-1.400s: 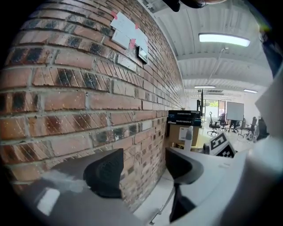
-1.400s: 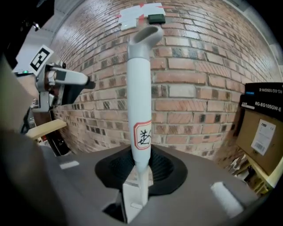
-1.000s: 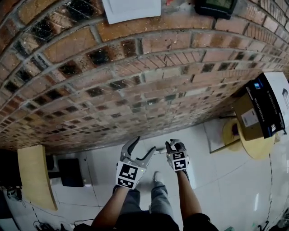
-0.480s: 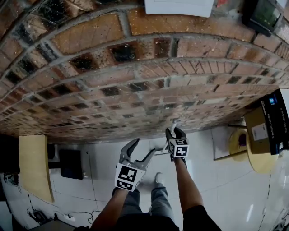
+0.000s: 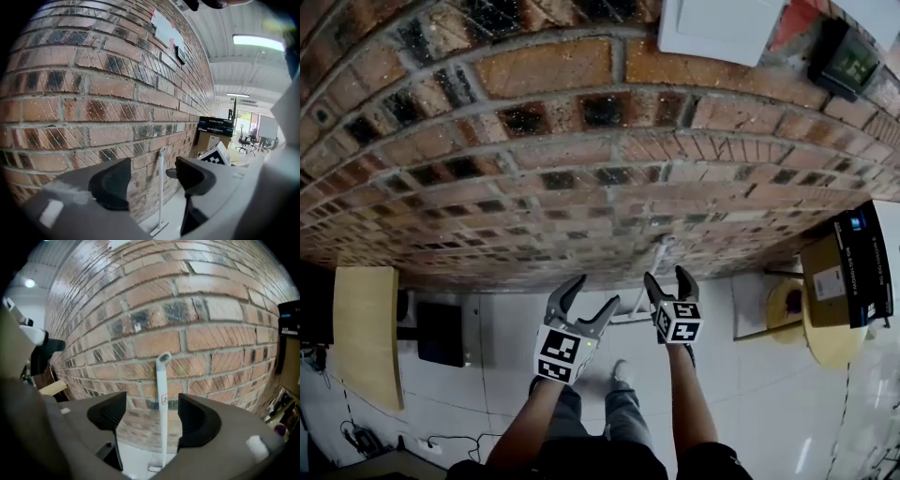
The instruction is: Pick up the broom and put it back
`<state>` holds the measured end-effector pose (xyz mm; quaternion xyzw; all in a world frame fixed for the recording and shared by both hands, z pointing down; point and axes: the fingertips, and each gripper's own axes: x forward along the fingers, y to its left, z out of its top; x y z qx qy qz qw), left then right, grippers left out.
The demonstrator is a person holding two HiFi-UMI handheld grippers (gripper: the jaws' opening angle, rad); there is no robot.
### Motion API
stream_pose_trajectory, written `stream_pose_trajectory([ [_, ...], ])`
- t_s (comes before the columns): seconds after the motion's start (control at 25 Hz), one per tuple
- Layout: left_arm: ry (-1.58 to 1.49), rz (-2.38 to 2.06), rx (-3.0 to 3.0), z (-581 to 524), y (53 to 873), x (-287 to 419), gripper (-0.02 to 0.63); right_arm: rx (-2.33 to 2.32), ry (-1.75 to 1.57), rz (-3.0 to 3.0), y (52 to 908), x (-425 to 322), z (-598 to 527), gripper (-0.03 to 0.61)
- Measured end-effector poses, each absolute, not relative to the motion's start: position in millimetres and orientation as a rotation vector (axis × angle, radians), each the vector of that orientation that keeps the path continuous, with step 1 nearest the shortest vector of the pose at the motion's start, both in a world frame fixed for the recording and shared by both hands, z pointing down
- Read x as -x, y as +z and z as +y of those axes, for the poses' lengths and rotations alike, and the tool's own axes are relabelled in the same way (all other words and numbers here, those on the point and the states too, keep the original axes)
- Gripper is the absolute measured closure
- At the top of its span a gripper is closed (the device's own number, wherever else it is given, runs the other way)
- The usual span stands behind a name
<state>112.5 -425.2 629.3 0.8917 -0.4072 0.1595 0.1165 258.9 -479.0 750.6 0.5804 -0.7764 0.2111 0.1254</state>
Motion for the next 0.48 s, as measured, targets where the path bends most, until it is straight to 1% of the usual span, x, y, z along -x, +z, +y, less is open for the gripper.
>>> stream_pose_trajectory([
  [0.24, 0.375, -1.274, -2.67, -420.9, 574.1, -90.8, 0.299, -1.827, 0.406, -2.355, 630.8, -252.3, -453.8, 0.219],
  [0.4, 0.309, -1.372, -2.69, -410.6, 530.7, -55.4, 0.299, -1.884, 0.256, -2.435, 546.7, -228.6, -434.6, 0.218],
  [0.48, 0.267, -1.432, -2.688, -405.6, 508.2, -33.6, 0.299, -1.903, 0.114, -2.408, 510.2, -214.7, -427.0, 0.218],
])
